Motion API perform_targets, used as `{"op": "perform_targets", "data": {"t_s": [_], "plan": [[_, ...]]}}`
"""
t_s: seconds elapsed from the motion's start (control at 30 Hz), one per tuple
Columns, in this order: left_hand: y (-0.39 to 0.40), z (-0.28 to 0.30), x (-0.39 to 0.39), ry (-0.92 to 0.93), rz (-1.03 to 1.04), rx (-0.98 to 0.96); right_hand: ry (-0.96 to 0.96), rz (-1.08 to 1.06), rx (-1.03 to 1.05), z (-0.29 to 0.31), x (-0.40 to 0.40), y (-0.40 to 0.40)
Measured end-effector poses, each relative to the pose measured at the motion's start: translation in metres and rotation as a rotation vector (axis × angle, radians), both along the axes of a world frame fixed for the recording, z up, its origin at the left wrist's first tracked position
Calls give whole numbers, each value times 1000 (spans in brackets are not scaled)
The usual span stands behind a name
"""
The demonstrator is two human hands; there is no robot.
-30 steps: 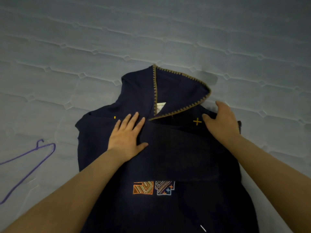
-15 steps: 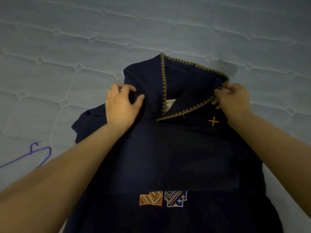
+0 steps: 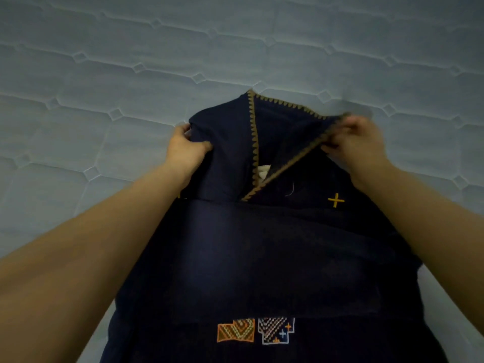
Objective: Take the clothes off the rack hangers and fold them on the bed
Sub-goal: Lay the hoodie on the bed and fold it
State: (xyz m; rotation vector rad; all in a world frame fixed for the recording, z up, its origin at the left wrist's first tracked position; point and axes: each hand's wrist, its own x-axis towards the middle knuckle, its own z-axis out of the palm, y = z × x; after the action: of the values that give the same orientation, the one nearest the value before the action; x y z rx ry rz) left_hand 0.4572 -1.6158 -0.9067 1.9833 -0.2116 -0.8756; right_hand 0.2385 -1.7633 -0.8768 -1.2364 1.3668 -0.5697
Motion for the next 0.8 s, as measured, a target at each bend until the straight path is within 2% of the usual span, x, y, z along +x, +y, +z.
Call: {"op": "perform_targets", "data": {"t_s": [0.1,0.2,0.27,0.3,0.47,0.63,0.73,0.8], "plan": [[-5,9,7,263,133,-46,264,-96,-89,-13,-10,0],[-9,16,9,359,110,-90,182,-59,129,-11,-4,0],[-14,22,7,291,138,-48,95,-33,288,-3,3,-2],[-16,24,6,245,152,-31,41,-34,302,2,4,-4],[-20,42,4,100,77,-131,-20,-19,225,21,7,-1],[-7,68,8,-237,-74,-193,134,89,-127,42,3,10],[9,82,6,-414,-205,-169,146,69,-300,51,-8,16],[19,92,4,-470,-278,-173,118,92,-396,61,-16,22]]}}
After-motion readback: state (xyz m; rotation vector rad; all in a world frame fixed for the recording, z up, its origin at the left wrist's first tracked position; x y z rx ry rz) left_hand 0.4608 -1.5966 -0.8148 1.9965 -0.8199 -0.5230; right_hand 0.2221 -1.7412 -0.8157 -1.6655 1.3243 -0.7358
